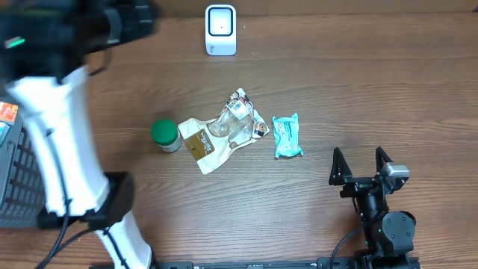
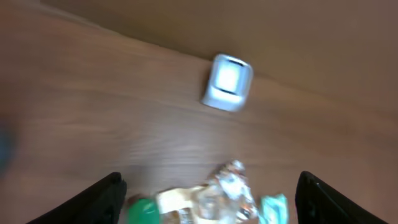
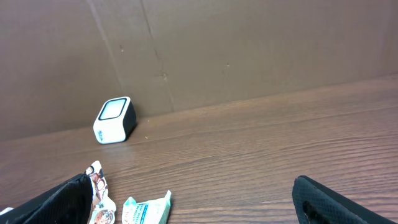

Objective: Scan the item barcode
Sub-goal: 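Place the green tissue pack on the table right of the bag, then reach the left gripper into the basket and grasp the green Kleenex pack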

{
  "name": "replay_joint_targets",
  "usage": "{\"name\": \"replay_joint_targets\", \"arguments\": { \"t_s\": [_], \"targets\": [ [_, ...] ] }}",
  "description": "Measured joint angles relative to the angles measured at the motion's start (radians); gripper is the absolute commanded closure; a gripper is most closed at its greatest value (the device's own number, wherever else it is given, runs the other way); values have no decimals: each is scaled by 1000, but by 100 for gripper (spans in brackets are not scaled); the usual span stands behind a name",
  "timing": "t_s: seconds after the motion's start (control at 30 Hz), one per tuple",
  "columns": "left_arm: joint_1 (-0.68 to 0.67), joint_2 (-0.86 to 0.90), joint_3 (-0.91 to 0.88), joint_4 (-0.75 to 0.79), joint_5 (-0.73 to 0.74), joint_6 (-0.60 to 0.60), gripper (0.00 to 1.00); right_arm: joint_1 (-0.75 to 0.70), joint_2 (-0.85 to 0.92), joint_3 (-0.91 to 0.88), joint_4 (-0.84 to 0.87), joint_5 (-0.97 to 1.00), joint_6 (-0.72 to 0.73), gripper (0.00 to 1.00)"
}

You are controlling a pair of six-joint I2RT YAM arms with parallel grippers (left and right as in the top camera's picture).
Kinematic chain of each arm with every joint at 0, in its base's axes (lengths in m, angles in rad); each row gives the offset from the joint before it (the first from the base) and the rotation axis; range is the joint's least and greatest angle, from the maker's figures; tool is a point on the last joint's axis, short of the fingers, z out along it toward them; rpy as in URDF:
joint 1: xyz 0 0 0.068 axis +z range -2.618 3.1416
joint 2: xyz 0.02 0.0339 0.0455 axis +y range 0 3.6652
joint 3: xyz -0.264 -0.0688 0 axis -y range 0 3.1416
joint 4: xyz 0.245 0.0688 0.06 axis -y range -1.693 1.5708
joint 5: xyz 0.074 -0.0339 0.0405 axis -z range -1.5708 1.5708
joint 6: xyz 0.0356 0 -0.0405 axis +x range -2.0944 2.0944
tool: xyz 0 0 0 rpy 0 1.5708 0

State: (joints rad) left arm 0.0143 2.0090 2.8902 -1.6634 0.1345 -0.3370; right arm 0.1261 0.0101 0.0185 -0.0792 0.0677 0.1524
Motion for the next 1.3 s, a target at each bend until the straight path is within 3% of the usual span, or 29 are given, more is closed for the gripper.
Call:
{"name": "replay_joint_targets", "arguments": {
  "t_s": [0.23, 0.43, 0.63, 0.8, 0.97, 1.3],
  "targets": [
    [410, -21, -11, -21, -3, 0, 26, 0, 0, 0, 0, 0, 0, 0],
    [612, -21, -131, -21, -12, 0, 30, 0, 0, 0, 0, 0, 0, 0],
    [681, -21, -319, 27, -58, -9, 32, 0, 0, 0, 0, 0, 0, 0],
    [731, -21, -469, 230, -76, -87, 24, 0, 0, 0, 0, 0, 0, 0],
    [745, -21, -618, 461, -89, -105, 24, 0, 0, 0, 1, 0, 0, 0],
    [745, -19, -991, 824, -154, 122, 28, 0, 0, 0, 1, 0, 0, 0]
  ]
}}
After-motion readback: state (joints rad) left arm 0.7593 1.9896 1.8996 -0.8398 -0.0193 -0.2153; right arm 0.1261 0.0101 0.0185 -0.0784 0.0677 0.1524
